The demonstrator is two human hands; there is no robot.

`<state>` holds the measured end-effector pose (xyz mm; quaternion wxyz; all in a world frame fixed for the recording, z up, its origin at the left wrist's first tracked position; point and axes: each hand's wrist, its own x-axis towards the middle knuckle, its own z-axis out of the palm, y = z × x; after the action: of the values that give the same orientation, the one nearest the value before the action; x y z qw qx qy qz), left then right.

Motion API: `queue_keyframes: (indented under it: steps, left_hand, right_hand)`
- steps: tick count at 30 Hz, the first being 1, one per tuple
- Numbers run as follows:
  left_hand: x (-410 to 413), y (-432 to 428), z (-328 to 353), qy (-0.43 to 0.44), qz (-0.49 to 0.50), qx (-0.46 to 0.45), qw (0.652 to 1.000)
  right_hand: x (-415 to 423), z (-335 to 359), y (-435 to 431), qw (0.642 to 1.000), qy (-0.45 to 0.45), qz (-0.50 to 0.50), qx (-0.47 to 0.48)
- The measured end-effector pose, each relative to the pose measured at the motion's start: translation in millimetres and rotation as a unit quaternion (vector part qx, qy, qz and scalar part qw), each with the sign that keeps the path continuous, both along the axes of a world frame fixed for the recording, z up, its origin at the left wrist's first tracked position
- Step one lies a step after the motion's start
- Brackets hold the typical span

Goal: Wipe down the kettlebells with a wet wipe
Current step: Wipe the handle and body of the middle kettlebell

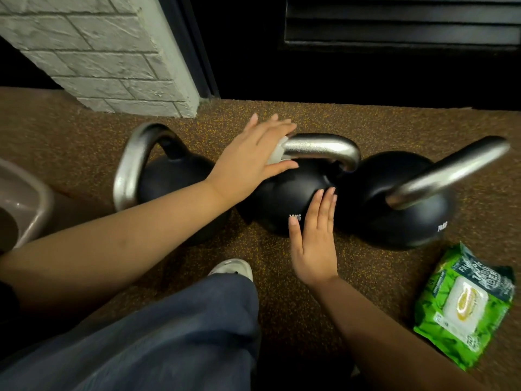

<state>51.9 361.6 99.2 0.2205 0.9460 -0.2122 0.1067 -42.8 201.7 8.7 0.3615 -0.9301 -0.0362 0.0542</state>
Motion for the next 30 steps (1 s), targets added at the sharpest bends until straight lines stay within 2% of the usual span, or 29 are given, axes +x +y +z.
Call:
queue_keyframes:
  steps: [3,5,9,12,17,22,24,27,30]
  left_hand:
    - [8.4,-16.5,12.0,-0.038,-0.035,0.095,0.994]
    - [11.7,-28.3,20.8,-0.014,-0.041,0.127,0.991]
    - [16.7,-39.1,26.5,-0.012,-0.042,0.162,0.986]
    - [18.3,-36.4,23.4,-0.004,-0.047,0.151,0.987]
    - [12.7,-29.3,22.4,0.009,-0.04,0.099,0.994]
    - [2.1,-4.5,10.7,0.049,0.002,-0.045,0.998]
    - [-1.2,7.6,7.1,0.118,0.033,-0.123,0.985]
    - [3.6,20.6,-2.0,0.26,0.103,-0.212,0.936]
    - [5.4,20.9,-6.5,0.273,0.135,-0.216,0.928]
  right_hand:
    - [0.1,-0.2,0.0,1.0,0.002,-0.002,-0.006]
    - [0.3,-0.1,1.3,1.0,0.0,-0.004,-0.006]
    - [0.3,1.3,3.3,1.0,0.001,-0.014,-0.001]
    - [0.0,2.0,3.4,1.0,0.002,-0.017,0.001]
    - [0.3,3.1,1.8,1.0,0.001,-0.011,0.011]
    - [-1.1,7.7,-1.2,1.0,0.013,0.001,0.01]
    - [-0.5,7.4,0.0,1.0,0.016,-0.003,0.008]
    - [0.2,6.6,3.7,1.0,0.026,-0.011,0.0]
    - [-0.6,7.4,4.4,1.0,0.026,-0.011,-0.007]
